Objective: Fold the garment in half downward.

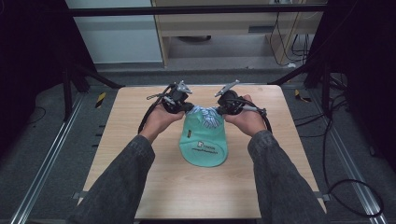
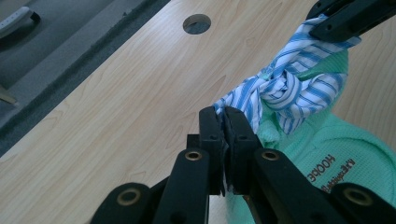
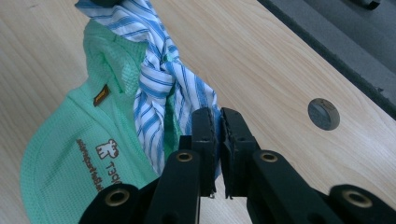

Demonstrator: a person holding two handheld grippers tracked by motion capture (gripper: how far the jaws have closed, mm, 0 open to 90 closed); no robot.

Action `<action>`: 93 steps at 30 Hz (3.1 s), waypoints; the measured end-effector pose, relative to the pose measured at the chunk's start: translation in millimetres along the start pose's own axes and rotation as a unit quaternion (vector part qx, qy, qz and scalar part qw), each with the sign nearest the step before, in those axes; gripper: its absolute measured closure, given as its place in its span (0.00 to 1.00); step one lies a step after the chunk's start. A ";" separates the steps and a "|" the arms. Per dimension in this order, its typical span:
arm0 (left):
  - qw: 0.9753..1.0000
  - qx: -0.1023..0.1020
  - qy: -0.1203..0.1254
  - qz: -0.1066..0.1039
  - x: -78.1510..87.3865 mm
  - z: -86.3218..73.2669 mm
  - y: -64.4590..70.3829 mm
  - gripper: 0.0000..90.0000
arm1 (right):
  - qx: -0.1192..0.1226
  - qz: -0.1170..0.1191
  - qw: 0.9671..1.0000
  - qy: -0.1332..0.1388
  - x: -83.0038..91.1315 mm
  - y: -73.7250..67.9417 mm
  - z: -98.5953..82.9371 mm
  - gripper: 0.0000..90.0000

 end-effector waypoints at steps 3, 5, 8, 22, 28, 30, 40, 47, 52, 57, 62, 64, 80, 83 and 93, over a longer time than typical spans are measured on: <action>1.000 0.005 0.004 -0.001 -4.2 3.0 -2.9 0.97 | -0.005 -0.003 1.000 -0.001 -2.5 5.5 1.5 0.94; 1.000 0.006 0.005 0.002 -6.6 5.5 -5.3 0.97 | -0.007 -0.006 1.000 0.001 -3.4 8.7 2.6 0.94; 1.000 -0.003 0.001 0.003 -10.8 9.1 -6.1 0.97 | -0.011 -0.010 1.000 0.003 -4.9 15.0 4.6 0.94; 1.000 -0.009 0.010 0.016 -5.1 23.0 -7.7 0.97 | -0.014 -0.020 1.000 0.014 -0.6 23.9 9.0 0.95; 1.000 -0.009 0.012 0.014 1.9 18.7 -3.6 0.97 | -0.015 -0.016 1.000 0.020 3.8 17.4 7.3 0.95; 1.000 -0.010 0.008 0.013 -1.1 15.0 -2.4 0.97 | -0.016 -0.012 1.000 0.014 0.5 15.8 4.3 0.95; 1.000 -0.002 0.008 0.020 -12.3 13.2 -8.2 0.97 | -0.013 -0.024 1.000 0.008 -8.4 21.3 7.6 0.95; 1.000 -0.009 0.011 0.021 -10.8 9.1 -2.3 0.97 | -0.008 -0.022 1.000 0.006 -10.9 15.4 -0.3 0.94; 1.000 -0.004 0.018 0.024 -13.1 15.5 -9.3 0.97 | -0.007 -0.031 0.999 0.013 -7.3 19.1 6.1 0.94; 1.000 -0.011 0.014 0.022 -15.6 9.7 -5.7 0.97 | -0.002 -0.028 1.000 0.006 -10.4 18.9 3.9 0.94; 0.999 -0.016 0.020 0.022 -9.1 -0.8 0.4 0.97 | 0.007 -0.025 1.000 0.009 -10.2 9.7 -1.3 0.94; 0.999 -0.020 0.019 0.023 -5.7 -4.9 3.3 0.97 | 0.014 -0.024 1.000 0.006 -11.0 3.3 -4.6 0.94; 0.999 -0.038 0.026 0.014 -0.4 -22.5 26.4 0.97 | 0.040 -0.017 0.999 0.001 -16.3 -13.0 -26.1 0.94; 0.999 -0.041 0.027 0.011 -0.4 -27.2 30.9 0.97 | 0.040 -0.012 0.999 -0.002 -18.0 -16.3 -33.1 0.94; 0.999 -0.039 0.029 -0.001 -0.6 -41.4 37.9 0.97 | 0.050 0.003 0.999 -0.011 -22.0 -27.4 -43.0 0.94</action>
Point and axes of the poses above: each handheld gripper's, and its own axes: x roughly backward along the jaws, z roughly out of its top, y roughly to its right, the point moved 8 cm from there along -x, roughly forward along the jaws, and after that the axes turned 11 degrees about z, right-handed, at the moved point
